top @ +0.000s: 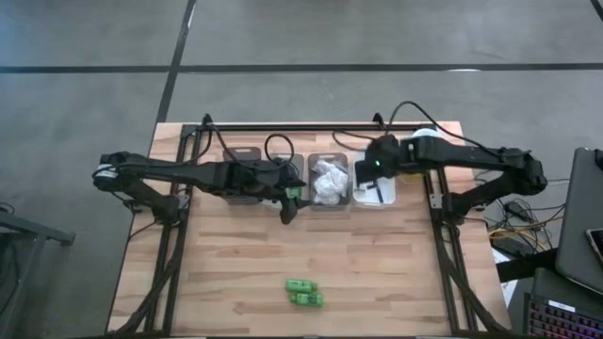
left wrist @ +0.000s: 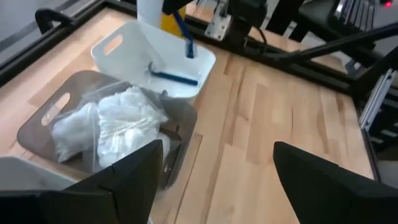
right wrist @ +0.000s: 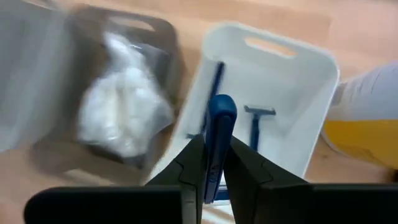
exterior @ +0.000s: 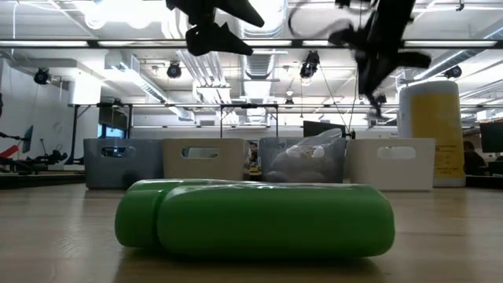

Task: Pick & Place Travel size toiletries
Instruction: Put the blue razor into the white bin

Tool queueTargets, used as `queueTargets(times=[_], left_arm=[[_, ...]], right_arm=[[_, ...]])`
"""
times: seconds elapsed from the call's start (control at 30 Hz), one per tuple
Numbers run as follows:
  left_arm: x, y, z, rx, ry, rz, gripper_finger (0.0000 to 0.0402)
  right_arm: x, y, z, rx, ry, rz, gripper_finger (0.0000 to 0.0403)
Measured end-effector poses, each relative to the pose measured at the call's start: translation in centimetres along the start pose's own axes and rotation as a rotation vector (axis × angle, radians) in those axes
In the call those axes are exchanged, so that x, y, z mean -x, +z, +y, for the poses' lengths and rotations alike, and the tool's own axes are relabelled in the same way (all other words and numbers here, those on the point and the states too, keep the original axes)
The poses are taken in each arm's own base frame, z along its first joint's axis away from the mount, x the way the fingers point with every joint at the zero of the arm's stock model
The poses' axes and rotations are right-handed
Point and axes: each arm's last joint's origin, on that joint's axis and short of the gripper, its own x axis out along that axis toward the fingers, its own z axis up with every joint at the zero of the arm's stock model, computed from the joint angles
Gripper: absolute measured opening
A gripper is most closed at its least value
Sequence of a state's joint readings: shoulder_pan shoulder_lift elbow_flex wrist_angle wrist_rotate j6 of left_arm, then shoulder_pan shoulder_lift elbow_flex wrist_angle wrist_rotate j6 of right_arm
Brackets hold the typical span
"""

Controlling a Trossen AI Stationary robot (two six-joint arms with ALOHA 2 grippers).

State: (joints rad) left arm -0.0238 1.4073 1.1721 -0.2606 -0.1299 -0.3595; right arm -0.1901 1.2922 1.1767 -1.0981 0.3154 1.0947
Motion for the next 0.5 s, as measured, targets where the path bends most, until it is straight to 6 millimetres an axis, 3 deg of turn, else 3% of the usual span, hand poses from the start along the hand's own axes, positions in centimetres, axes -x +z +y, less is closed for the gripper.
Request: queueTargets(times=[0.27,0.5], left_arm=[[0.1,-0.6,-0.1,-0.03,0.011,0.056,0.0307],[0.0,-1.2,0.1,-0.068,0.023,0.095,0.0307]], right_arm=[[-6.9,1.4,-2.8,-0.141,0.045,0.205,0.0047],[-8.5,0.7,-3.4,-0.174,0.033,0.282,0.0044]])
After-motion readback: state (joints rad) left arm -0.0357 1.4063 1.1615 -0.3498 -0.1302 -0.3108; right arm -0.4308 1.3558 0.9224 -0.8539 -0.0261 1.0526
